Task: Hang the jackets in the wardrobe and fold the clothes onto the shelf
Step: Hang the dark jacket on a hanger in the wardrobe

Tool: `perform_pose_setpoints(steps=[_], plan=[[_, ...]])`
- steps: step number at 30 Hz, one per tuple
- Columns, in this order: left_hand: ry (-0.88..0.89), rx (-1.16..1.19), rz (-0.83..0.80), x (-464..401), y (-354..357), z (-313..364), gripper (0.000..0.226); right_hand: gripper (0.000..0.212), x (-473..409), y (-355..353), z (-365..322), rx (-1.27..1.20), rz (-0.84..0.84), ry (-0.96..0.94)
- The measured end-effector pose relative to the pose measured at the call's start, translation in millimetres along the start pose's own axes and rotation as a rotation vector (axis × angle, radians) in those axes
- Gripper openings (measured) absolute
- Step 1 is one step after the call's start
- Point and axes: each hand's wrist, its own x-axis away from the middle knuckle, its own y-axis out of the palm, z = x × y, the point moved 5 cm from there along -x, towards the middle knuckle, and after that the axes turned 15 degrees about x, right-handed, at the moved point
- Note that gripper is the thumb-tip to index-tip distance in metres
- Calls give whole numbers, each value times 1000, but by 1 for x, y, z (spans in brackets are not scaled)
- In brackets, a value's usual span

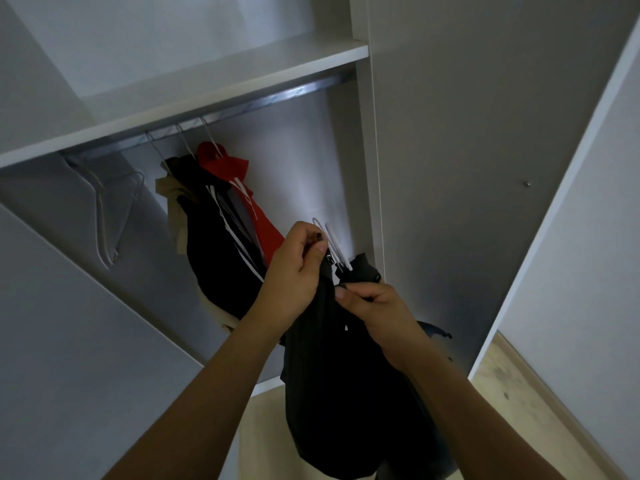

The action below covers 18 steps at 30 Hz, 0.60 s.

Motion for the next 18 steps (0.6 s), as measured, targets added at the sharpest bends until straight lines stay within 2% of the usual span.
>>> perform_pose_setpoints(steps=[4,10,14,18], plan=[[2,2,13,1,5,0,8,14,-2,0,1,47,47,-12],[-39,0,0,2,4,2,15,13,-4,-8,6,99,113,14],[-170,25,-160,3,-7,-2,24,12,-4,-15,8,157,156,53],[-221,-12,-287,1,-17,-2,20,12,-4,-15,9,254,187,73]])
